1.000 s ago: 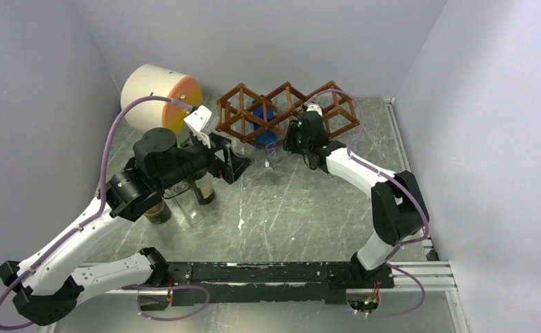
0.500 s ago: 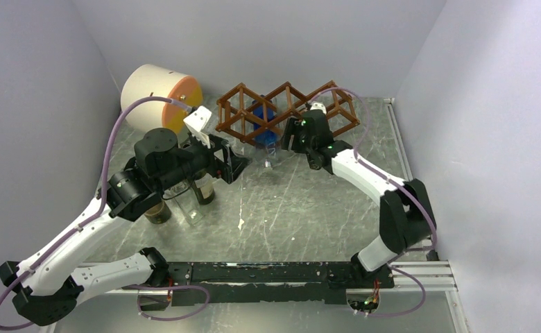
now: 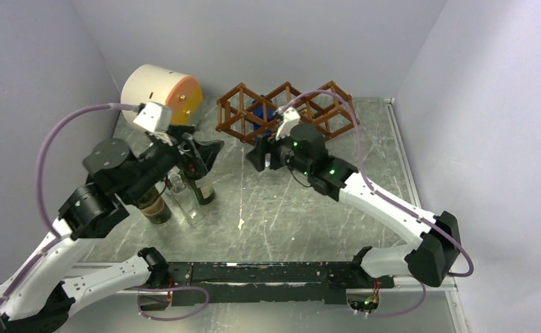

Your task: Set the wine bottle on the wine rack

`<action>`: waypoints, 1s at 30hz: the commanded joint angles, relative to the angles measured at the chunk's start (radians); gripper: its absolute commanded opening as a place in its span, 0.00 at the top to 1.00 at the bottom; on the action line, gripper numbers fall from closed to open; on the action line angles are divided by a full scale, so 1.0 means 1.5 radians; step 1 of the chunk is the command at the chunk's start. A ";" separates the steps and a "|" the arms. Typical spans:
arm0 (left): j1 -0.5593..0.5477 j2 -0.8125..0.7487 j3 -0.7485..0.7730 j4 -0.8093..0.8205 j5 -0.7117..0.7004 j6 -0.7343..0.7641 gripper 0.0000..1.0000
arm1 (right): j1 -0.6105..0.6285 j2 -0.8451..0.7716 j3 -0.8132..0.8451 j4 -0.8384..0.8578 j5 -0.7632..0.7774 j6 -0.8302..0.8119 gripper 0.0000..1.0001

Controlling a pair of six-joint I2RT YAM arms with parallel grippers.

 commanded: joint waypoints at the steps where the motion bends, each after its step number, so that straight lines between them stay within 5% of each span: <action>1: -0.002 -0.044 -0.004 0.012 -0.112 -0.026 0.05 | 0.096 0.021 0.039 0.076 -0.010 -0.033 0.26; 20: -0.002 -0.167 -0.099 0.017 -0.372 -0.113 0.05 | 0.225 0.324 0.283 0.160 0.067 -0.098 0.31; 30: -0.002 -0.153 -0.095 -0.013 -0.379 -0.119 0.05 | 0.226 0.353 0.270 0.242 0.123 -0.177 0.54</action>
